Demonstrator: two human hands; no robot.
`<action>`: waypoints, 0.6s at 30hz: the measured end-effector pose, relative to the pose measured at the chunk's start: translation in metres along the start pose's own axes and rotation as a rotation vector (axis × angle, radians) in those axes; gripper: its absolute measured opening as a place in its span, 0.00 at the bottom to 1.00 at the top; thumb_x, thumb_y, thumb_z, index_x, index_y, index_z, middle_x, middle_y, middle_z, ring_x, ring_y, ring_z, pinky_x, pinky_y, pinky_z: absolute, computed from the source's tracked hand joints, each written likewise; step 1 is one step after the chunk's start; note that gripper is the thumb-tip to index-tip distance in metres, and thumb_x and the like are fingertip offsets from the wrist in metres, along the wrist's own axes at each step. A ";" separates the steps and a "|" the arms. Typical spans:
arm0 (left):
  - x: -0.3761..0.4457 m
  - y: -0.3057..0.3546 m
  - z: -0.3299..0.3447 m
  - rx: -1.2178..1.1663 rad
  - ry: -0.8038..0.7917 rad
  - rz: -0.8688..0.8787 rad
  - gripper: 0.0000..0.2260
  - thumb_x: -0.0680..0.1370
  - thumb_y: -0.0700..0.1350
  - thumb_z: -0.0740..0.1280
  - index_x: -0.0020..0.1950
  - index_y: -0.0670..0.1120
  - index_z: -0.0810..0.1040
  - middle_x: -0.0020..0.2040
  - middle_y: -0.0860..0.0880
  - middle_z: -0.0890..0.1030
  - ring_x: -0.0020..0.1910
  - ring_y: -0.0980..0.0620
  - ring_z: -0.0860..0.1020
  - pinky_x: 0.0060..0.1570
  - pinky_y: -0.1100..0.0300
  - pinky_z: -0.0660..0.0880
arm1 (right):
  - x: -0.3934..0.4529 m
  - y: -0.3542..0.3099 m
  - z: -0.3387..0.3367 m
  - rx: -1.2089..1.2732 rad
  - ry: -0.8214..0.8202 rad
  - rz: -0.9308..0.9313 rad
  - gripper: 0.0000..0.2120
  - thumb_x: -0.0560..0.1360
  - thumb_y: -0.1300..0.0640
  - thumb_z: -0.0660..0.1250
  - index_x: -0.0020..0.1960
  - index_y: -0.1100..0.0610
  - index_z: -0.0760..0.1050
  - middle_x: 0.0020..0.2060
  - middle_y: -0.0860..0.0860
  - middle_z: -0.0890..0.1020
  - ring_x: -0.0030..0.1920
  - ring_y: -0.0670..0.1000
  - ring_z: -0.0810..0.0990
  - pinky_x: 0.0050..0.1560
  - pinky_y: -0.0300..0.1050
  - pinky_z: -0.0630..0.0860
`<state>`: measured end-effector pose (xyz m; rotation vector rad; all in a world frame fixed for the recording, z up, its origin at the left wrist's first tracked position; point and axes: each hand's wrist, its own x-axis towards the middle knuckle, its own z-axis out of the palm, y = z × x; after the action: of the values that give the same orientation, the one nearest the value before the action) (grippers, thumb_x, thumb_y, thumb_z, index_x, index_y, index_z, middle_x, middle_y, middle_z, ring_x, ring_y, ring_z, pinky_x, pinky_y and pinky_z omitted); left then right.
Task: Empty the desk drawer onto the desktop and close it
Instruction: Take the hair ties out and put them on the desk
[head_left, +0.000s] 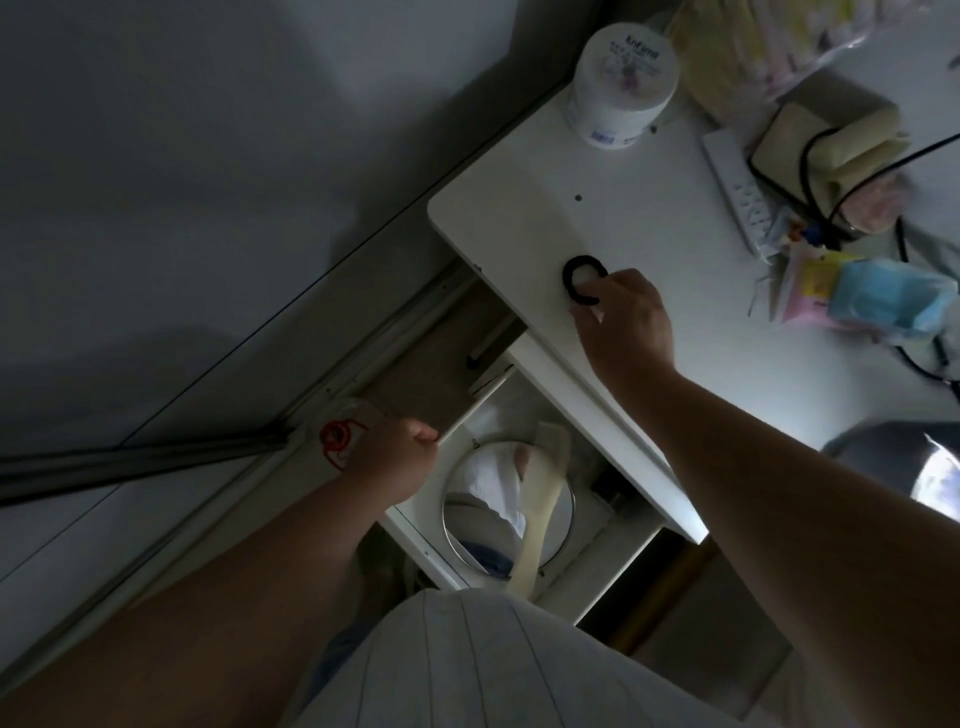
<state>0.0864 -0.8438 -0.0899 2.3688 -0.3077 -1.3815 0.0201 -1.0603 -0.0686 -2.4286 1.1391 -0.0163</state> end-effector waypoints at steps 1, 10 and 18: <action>0.000 -0.001 0.000 -0.001 0.001 -0.002 0.16 0.79 0.43 0.60 0.66 0.44 0.74 0.63 0.44 0.79 0.59 0.48 0.78 0.44 0.64 0.71 | 0.003 0.000 0.001 -0.009 -0.001 0.003 0.13 0.77 0.57 0.62 0.60 0.58 0.78 0.57 0.54 0.77 0.58 0.54 0.74 0.56 0.44 0.71; 0.000 -0.005 0.000 -0.012 -0.004 -0.008 0.16 0.78 0.44 0.61 0.65 0.44 0.75 0.60 0.44 0.81 0.55 0.47 0.80 0.35 0.65 0.70 | 0.020 -0.006 0.002 -0.004 0.001 0.024 0.13 0.77 0.58 0.60 0.58 0.58 0.79 0.55 0.56 0.78 0.57 0.56 0.74 0.54 0.44 0.70; -0.003 -0.006 0.000 0.018 -0.023 0.023 0.16 0.79 0.43 0.59 0.66 0.45 0.74 0.61 0.44 0.80 0.49 0.51 0.76 0.32 0.68 0.67 | -0.018 -0.004 0.000 0.177 0.081 0.077 0.11 0.76 0.58 0.63 0.57 0.57 0.78 0.56 0.52 0.78 0.49 0.50 0.77 0.50 0.41 0.74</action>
<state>0.0844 -0.8369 -0.0900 2.3578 -0.3541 -1.4020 0.0116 -1.0447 -0.0641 -2.2450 1.2122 -0.1858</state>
